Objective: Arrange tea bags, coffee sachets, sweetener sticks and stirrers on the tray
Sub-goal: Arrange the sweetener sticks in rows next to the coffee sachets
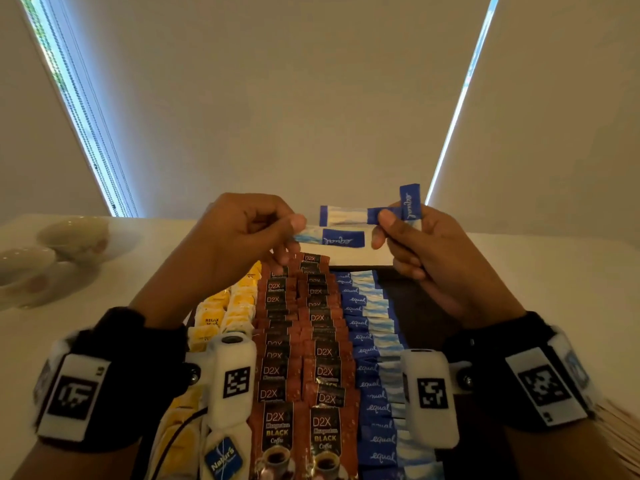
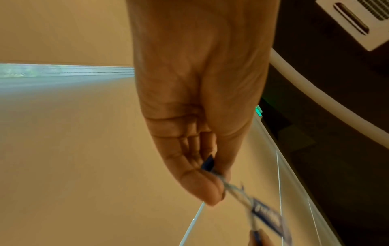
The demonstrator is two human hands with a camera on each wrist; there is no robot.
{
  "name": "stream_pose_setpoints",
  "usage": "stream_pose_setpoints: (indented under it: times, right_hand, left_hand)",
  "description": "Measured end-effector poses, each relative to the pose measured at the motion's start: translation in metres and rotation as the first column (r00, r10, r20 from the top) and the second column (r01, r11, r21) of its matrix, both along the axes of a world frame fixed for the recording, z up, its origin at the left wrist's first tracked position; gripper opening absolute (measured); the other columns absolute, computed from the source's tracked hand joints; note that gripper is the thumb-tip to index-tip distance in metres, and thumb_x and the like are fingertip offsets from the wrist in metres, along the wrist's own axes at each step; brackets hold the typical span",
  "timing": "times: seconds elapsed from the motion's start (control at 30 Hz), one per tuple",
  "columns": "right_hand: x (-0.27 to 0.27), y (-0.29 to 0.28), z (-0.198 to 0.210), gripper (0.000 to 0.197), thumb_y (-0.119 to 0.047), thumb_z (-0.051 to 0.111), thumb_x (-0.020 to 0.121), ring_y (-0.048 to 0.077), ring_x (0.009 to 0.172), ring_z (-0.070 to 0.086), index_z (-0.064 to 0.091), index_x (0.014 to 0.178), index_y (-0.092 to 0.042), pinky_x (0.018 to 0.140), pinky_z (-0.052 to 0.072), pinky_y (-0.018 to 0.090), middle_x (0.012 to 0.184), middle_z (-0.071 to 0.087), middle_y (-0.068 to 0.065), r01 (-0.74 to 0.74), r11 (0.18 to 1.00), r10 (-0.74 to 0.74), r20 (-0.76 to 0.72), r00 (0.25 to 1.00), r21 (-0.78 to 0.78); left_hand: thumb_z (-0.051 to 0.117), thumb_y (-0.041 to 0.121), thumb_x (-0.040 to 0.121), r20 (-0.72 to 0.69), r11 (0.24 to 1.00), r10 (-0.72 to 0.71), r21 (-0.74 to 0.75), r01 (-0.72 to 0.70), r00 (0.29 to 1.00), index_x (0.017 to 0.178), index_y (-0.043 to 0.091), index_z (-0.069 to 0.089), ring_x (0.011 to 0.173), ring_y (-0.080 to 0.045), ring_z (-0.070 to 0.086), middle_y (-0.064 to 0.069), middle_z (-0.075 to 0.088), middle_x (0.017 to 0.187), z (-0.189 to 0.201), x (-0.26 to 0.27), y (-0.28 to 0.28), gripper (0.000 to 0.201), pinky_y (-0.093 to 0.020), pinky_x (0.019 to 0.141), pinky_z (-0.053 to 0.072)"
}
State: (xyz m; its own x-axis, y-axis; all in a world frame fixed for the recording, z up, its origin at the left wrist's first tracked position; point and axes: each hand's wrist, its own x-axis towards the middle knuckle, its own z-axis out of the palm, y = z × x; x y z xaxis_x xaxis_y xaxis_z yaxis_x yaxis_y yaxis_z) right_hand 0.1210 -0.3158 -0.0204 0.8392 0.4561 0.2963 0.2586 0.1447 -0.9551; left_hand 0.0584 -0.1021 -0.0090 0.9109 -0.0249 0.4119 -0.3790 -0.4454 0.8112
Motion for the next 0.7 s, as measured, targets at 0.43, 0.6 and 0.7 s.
stream_pose_setpoints:
  times: [0.43, 0.6, 0.7]
  right_hand:
    - [-0.015, 0.011, 0.004, 0.024, -0.011, 0.061, 0.085, -0.004, 0.058, 0.062, 0.064, 0.108, -0.014, 0.059, 0.045, 0.005, 0.080, 0.069, 0.002, 0.207, 0.978, -0.197, 0.389, 0.900, 0.015]
    - [-0.009, 0.013, -0.017, 0.029, -0.048, 0.037, 0.094, -0.020, 0.086, 0.056, 0.055, 0.117, -0.048, 0.065, 0.046, 0.001, 0.097, 0.058, -0.019, 0.165, 0.970, -0.001, 0.674, 0.739, -0.179]
    - [-0.004, 0.017, -0.020, 0.034, -0.045, 0.031, 0.096, -0.036, 0.085, 0.042, 0.045, 0.124, -0.059, 0.067, 0.034, -0.010, 0.105, 0.050, -0.001, 0.130, 0.967, 0.077, 0.740, 0.668, -0.218]
  left_hand:
    - [0.064, 0.023, 0.073, -0.167, 0.973, -0.067, -0.230, 0.027, 0.984, 0.104, 0.013, 0.068, 0.047, -0.010, 0.059, -0.006, 0.066, 0.059, 0.002, -0.004, -0.008, 0.032, -0.020, 0.047, 0.050]
    - [0.060, 0.025, 0.072, -0.220, 0.911, -0.091, -0.412, -0.008, 0.971, 0.096, 0.007, 0.067, 0.044, -0.005, 0.051, 0.000, 0.061, 0.054, 0.002, -0.001, -0.011, 0.031, -0.015, 0.044, 0.046]
    - [0.058, 0.026, 0.074, -0.191, 0.906, -0.064, -0.423, -0.023, 0.980, 0.091, 0.011, 0.068, 0.046, -0.004, 0.051, 0.002, 0.061, 0.055, 0.003, -0.002, -0.008, 0.024, -0.015, 0.045, 0.046]
